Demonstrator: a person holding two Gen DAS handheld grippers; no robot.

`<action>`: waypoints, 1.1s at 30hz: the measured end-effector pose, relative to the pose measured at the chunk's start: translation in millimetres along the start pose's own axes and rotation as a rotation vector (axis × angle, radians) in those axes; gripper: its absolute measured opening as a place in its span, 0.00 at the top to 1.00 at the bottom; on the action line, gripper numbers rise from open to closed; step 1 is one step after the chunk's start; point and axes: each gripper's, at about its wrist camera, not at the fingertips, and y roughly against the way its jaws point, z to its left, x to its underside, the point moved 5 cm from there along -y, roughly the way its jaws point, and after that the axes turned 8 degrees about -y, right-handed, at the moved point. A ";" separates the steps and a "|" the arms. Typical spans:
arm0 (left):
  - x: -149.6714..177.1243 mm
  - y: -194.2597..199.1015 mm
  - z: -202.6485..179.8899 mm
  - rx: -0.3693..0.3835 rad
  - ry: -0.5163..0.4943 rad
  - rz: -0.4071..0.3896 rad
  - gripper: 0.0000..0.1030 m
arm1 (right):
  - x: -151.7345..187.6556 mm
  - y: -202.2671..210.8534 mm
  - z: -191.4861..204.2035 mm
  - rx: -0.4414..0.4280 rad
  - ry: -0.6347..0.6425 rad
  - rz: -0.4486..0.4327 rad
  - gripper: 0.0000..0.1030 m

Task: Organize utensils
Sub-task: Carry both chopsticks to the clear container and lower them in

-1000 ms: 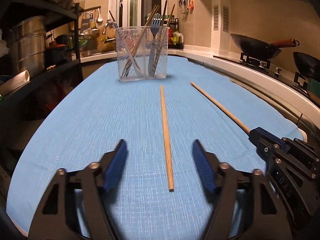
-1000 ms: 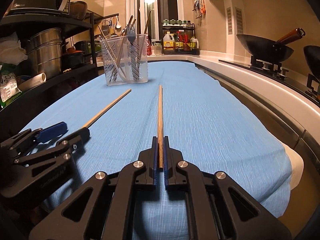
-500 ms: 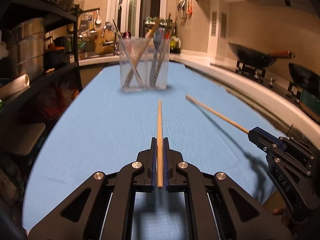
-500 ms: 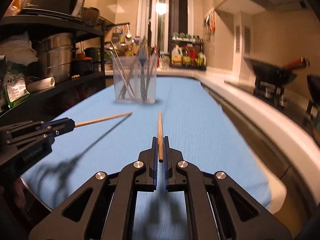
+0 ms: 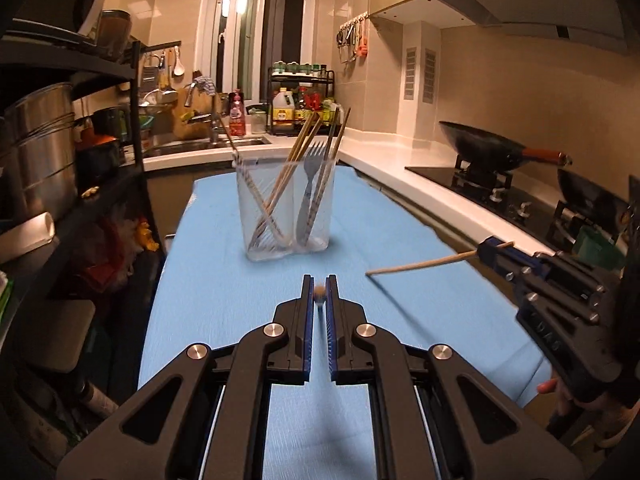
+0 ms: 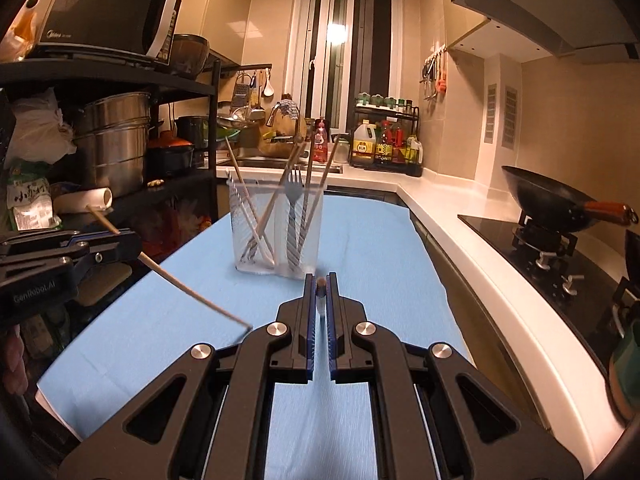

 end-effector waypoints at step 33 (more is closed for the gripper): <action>-237.1 -37.6 76.3 -0.008 -0.115 0.001 0.95 | -258.5 -64.0 34.7 -0.070 0.016 -0.130 0.95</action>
